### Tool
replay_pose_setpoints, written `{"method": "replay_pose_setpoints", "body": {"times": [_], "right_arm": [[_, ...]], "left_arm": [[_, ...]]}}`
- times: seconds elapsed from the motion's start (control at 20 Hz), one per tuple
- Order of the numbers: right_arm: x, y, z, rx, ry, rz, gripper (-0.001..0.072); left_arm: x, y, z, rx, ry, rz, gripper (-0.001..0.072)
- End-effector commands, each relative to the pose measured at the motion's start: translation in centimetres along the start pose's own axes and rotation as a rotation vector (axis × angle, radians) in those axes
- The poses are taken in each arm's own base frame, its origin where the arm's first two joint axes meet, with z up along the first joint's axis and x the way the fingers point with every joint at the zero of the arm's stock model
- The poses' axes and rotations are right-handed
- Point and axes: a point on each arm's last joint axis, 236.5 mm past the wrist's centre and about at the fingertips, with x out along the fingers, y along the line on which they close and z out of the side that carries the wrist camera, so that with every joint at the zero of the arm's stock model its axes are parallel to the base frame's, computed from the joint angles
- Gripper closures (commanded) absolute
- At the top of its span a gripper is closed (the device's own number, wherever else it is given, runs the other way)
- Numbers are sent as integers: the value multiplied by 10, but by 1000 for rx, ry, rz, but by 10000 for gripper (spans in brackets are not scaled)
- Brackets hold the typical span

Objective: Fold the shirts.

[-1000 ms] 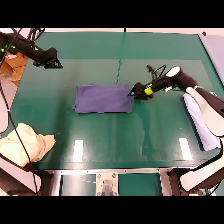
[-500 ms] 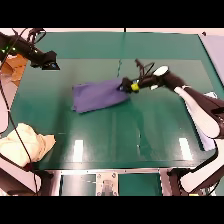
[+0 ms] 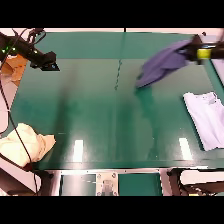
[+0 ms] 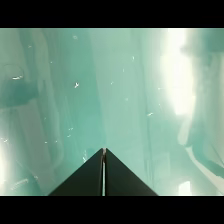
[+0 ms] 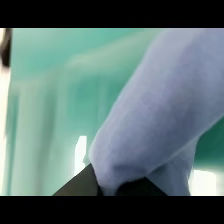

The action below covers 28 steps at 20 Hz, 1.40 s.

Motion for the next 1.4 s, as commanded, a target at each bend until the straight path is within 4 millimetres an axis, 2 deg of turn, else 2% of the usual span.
{"method": "replay_pose_setpoints", "body": {"times": [0.0, 0.1, 0.25, 0.3, 0.45, 0.6, 0.7, 0.85, 0.95, 1.0, 1.05, 1.1, 1.2, 1.35], "right_arm": [[-108, -71, 34, 164, -174, -156, 695], [-158, -110, 32, 271, -232, -254, 695], [-215, -163, 2, 417, -234, -455, 696], [-228, -173, -9, 451, -224, -502, 696], [-256, -187, -28, 500, -218, -598, 696], [-267, -202, -56, 532, -160, -708, 696], [-261, -219, -86, 592, -92, -753, 696], [-248, -255, -158, 737, 92, -854, 695], [-249, -278, -211, 831, 222, -958, 682], [-250, -284, -229, 865, 265, -996, 504], [-249, -287, -239, 883, 294, -1010, 157], [-246, -289, -239, 884, 297, -1005, 91], [-235, -283, -218, 853, 258, -953, 91], [-199, -253, -147, 675, 123, -822, 105]], "left_arm": [[0, 0, -2, 1, 10, -1, 687], [0, 0, -2, 1, 10, -1, 687], [0, 0, -2, 1, 10, -1, 687], [0, 0, -3, 1, 11, -2, 687], [0, 0, -3, 1, 11, -2, 687], [0, -1, -3, 0, 13, -3, 687], [0, -1, -5, 1, 21, -4, 687], [0, -1, -6, 1, 23, -4, 687], [0, -2, -8, 1, 35, -6, 687], [0, -2, -11, 1, 45, -8, 687], [0, -2, -12, 0, 49, -9, 687], [0, -2, -11, 0, 48, -8, 687], [0, -2, -10, -2, 41, -7, 688], [-9, -6, -7, -19, 16, -1, 689]]}}
